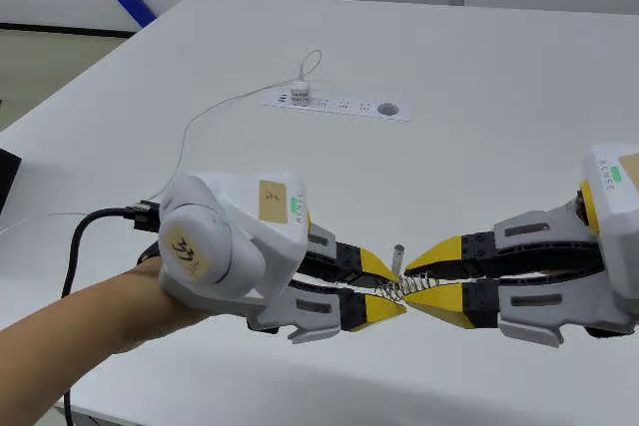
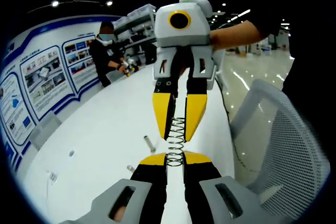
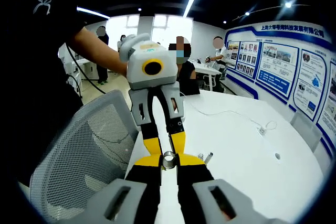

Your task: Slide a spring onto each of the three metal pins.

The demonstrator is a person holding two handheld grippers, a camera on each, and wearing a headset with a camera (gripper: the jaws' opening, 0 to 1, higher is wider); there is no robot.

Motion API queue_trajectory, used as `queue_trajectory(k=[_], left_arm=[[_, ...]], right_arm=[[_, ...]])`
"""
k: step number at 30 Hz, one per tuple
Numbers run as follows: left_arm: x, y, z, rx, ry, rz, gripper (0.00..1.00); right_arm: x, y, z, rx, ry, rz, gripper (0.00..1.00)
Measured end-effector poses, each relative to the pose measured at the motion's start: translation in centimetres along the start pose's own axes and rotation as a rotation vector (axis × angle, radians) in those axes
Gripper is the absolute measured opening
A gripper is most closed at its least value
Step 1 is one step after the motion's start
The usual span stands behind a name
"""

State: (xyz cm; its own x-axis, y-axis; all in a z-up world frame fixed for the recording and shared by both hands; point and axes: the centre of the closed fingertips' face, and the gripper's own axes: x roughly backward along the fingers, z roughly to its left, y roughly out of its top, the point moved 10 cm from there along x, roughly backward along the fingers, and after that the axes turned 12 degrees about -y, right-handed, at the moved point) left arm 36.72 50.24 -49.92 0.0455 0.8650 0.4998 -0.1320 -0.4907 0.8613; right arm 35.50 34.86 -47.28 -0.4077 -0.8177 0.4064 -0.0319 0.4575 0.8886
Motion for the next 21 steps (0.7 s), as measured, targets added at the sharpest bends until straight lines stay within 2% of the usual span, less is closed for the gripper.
queue_trajectory(k=[6, 12, 13, 14, 17, 21], left_arm=[[-0.20, 0.04, -0.17, 0.006, 0.006, -0.003, 0.10], [-0.20, 0.03, -0.15, 0.021, 0.017, -0.016, 0.10], [-0.23, 0.02, -0.23, 0.034, 0.008, -0.022, 0.10], [-0.29, 0.00, -0.41, 0.073, -0.017, -0.042, 0.11], [-0.25, -0.13, -0.33, 0.051, -0.001, -0.031, 0.11], [-0.36, -0.30, -0.39, 0.053, 0.009, -0.032, 0.11]], right_arm=[[-0.32, 0.39, 0.13, -0.035, 0.005, -0.032, 0.11], [-0.46, 0.53, 0.03, -0.053, -0.006, -0.041, 0.11], [-0.46, 0.55, 0.06, -0.056, -0.004, -0.042, 0.11], [-0.48, 0.63, 0.17, -0.067, 0.005, -0.048, 0.11], [-0.59, 0.65, 0.29, -0.061, 0.000, -0.039, 0.11], [-0.76, 0.57, 0.34, -0.056, -0.004, -0.027, 0.11]])
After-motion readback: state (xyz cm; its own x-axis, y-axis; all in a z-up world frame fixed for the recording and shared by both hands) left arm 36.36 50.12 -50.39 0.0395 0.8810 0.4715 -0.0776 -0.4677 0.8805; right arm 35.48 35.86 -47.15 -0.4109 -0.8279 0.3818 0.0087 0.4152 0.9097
